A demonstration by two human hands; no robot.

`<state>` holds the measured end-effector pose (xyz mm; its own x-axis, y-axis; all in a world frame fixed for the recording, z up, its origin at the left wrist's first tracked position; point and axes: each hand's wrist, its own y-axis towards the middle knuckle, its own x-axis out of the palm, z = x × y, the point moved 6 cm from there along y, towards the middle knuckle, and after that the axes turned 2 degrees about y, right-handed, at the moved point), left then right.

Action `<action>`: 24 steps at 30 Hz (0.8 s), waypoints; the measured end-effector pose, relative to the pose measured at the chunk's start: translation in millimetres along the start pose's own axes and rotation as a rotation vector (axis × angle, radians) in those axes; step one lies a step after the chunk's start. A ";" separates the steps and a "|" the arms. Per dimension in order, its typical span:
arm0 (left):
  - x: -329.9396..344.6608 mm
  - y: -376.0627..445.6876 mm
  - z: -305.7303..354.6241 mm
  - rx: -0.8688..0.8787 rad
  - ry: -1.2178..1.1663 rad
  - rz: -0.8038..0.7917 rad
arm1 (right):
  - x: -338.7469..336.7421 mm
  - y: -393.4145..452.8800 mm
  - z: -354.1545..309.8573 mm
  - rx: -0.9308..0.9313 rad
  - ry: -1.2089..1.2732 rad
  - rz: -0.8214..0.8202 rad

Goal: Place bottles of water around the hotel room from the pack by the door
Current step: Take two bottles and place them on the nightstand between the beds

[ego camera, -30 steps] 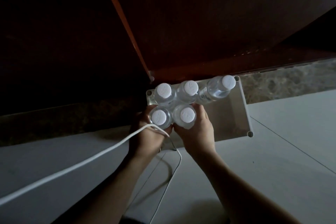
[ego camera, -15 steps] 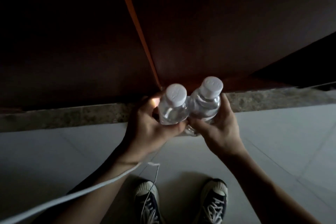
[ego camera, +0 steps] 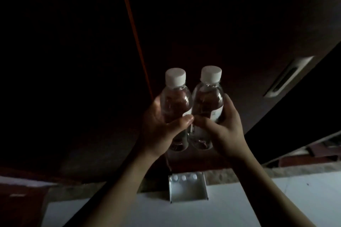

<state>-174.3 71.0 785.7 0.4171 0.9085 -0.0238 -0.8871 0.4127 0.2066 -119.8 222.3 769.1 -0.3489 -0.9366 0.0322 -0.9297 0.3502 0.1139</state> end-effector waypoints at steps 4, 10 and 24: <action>7.7 2.6 118.7 0.117 -0.022 -0.011 | 1.8 -5.3 -117.9 -0.110 0.074 0.017; 9.7 0.6 228.0 0.202 -0.039 -0.043 | 1.1 -20.6 -230.9 -0.229 0.117 0.011; 88.8 15.4 297.5 0.244 -0.219 -0.315 | -81.3 -89.7 -316.6 -0.424 -0.065 0.411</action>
<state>-92.2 138.6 1077.8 0.7143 0.6952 0.0800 -0.6489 0.6152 0.4477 29.3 263.9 1070.7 -0.6891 -0.7179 0.0984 -0.5932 0.6369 0.4924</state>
